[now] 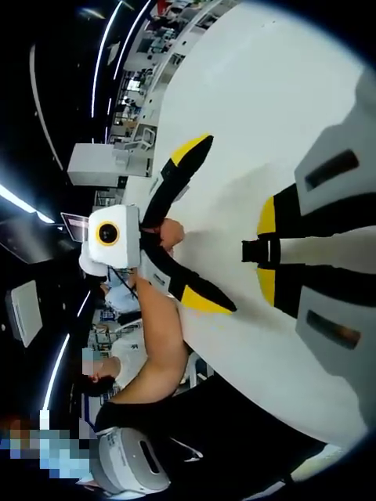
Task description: Snap the two parts of the plastic buckle together until the buckle closes and remains connected.
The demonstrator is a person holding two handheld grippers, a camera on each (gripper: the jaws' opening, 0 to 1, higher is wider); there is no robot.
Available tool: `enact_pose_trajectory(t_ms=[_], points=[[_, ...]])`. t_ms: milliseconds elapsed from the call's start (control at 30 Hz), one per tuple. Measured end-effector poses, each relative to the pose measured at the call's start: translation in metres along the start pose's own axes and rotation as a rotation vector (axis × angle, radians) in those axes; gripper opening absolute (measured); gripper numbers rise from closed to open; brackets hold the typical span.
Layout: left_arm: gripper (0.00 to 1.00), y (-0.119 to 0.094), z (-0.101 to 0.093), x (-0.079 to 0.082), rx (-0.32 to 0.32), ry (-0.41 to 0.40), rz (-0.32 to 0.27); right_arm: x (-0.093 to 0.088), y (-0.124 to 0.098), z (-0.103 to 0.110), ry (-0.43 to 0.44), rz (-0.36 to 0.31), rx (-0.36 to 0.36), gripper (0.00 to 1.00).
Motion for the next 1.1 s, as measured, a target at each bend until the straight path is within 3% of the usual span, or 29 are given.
enact_pose_trajectory(t_ms=[567, 733, 833, 933, 1100], points=[[0.99, -0.010, 0.013, 0.009, 0.062, -0.024, -0.033, -0.001, -0.003, -0.017, 0.014, 0.001, -0.006, 0.10], [0.99, -0.011, 0.023, 0.006, 0.115, -0.031, -0.010, 0.000, -0.005, -0.025, 0.010, -0.004, -0.042, 0.10], [0.99, -0.018, 0.045, 0.006, 0.233, 0.011, -0.004, 0.002, -0.006, -0.031, 0.009, -0.014, -0.066, 0.10], [0.99, -0.021, 0.045, 0.011, 0.226, -0.019, -0.032, 0.001, -0.007, -0.033, 0.011, -0.013, -0.074, 0.10], [0.99, -0.029, 0.056, 0.016, 0.281, -0.024, -0.054, -0.003, -0.007, -0.039, 0.023, -0.001, -0.099, 0.10]])
Point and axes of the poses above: the point that each gripper's makers call its tool centre point, and the gripper's own axes: y roughly forward along the fingers, z roughly to its left, x roughly out of its top, the point moved 1 cm from there along -y, roughly backward along the fingers, and after that the axes turned 2 degrees about z, right-handed, at the moved point
